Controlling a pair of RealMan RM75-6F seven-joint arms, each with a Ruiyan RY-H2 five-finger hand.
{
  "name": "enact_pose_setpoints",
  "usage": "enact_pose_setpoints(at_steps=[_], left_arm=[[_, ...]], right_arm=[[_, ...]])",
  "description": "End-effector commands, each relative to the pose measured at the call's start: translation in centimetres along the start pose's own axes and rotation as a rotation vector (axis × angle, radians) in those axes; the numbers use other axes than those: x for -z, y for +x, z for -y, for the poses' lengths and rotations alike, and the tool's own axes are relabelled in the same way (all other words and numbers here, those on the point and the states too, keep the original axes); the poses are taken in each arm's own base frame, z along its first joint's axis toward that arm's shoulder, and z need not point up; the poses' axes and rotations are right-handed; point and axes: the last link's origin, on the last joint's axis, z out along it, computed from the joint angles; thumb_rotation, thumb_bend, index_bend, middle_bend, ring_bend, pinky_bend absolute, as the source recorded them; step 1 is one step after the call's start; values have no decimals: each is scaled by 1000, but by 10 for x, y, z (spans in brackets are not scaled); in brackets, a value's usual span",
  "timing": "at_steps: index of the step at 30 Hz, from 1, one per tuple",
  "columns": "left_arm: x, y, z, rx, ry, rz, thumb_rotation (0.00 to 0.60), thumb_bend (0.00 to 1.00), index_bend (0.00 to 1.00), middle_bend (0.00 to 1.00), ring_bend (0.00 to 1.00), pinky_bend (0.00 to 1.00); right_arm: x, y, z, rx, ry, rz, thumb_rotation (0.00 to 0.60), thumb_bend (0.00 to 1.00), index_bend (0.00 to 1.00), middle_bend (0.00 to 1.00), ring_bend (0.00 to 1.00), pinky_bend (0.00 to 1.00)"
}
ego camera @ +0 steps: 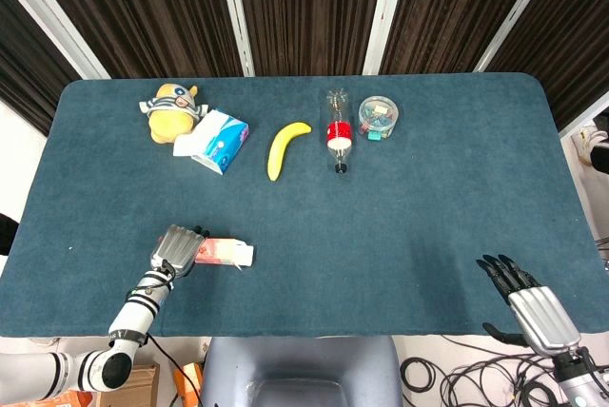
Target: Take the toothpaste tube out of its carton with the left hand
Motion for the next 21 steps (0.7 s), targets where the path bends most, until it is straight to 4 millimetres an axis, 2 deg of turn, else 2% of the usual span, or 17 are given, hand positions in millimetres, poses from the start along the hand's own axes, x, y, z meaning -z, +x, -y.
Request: enact_pose_setpoints(at_steps=[1,13,17,21], left_arm=[[0,0,0,1,0,0,600,368,387,358,910,937],[-2,1,1,-7,-1,-2,600,369,394,367,910,936],[-2,0,3,-25,6,-4,600,393,428,404,911,942],[6,8,6,-48,16,-40,600,442,505,484,923,956]], right_arm=[[0,0,0,0,0,-1,600,127,6,50,0,242],[1,0,-1,0,-6,-2,600,127,6,50,0,242],[1,1,0,-2,-2,-1,600,127,6,50,0,242],[0,1,0,-3,-2,-5,600,127,6,50,0,241]])
